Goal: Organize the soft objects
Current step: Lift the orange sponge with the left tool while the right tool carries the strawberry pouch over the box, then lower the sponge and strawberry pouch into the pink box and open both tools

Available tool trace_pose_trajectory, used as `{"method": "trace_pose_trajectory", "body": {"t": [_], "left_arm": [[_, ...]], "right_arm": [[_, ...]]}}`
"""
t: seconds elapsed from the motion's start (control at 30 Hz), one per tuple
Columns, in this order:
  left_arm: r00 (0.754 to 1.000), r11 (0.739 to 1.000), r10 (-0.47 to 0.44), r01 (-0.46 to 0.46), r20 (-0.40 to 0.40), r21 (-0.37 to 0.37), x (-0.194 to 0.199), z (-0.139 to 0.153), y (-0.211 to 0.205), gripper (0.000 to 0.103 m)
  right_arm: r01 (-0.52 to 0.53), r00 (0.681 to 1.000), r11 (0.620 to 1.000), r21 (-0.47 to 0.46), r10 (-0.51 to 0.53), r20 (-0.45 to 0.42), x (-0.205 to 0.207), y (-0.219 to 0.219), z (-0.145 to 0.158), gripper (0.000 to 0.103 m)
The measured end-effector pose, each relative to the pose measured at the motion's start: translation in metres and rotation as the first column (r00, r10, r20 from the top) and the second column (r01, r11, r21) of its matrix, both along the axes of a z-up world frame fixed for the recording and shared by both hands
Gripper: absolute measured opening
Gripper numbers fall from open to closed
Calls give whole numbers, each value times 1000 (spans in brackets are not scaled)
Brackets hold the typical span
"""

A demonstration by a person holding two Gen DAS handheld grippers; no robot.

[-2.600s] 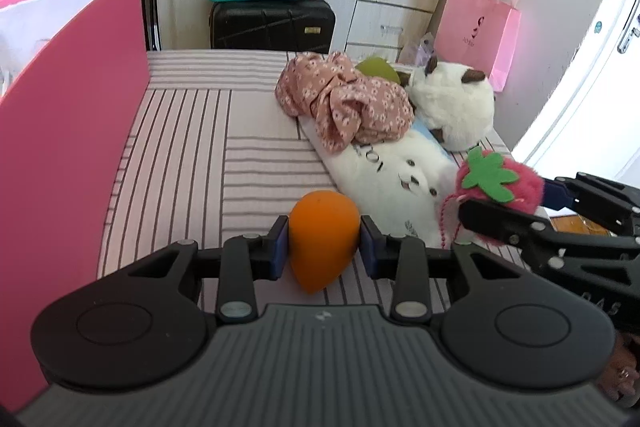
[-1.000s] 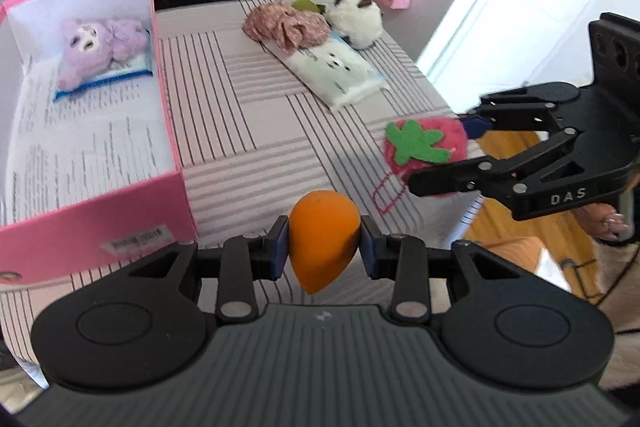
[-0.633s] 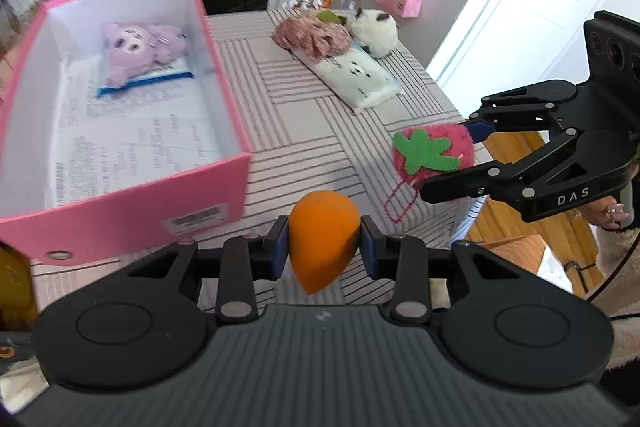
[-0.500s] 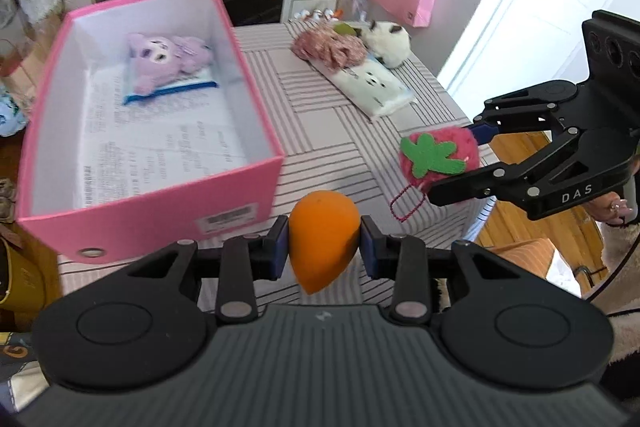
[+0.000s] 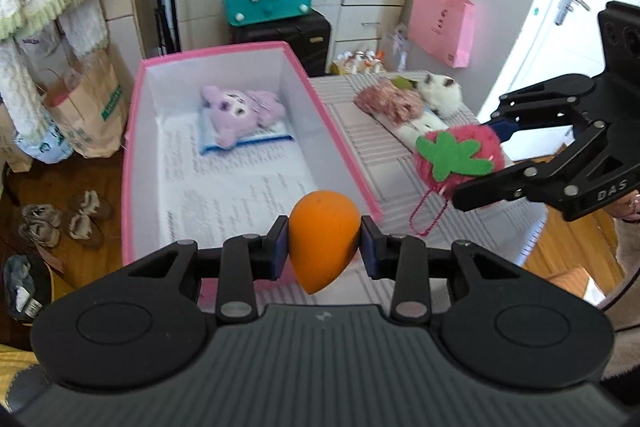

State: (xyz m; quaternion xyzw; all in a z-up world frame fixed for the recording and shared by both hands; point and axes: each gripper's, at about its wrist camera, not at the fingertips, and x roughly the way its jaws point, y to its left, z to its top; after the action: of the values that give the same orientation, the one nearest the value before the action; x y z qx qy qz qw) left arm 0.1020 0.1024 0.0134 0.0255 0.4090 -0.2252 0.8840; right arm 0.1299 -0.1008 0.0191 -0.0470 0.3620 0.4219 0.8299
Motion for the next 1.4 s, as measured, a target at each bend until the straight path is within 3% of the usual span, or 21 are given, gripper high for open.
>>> {"method": "trace_pose_trajectory", "body": {"t": [0.2,0.4,0.67,1.0,1.2,1.4], "left_arm": [[999,999,51,-51,-10,14,42,-3,16,35],[989,989,147,-147,-27,4,102,-15,39,35],[977,976,210,-208,-30,69,183,-36,48,36],[970,967,236,-229,-55,108,238,-46,43,36],[960,956,271,-258,-75,140,250,-52,43,36],[949,947,307,-297,-75,119,258,-52,46,47]], "right_arm": [[-18,995,999,-30,20,93,43,25,1,53],[-25,992,996,-88,36,118,102,51,-23,53],[-69,978,981,-180,101,181,162,83,-35,53],[-187,975,937,-295,213,57,217,127,-60,53],[-249,962,909,-334,271,22,233,142,-69,53],[-262,961,896,-359,278,-10,241,151,-79,53]]}}
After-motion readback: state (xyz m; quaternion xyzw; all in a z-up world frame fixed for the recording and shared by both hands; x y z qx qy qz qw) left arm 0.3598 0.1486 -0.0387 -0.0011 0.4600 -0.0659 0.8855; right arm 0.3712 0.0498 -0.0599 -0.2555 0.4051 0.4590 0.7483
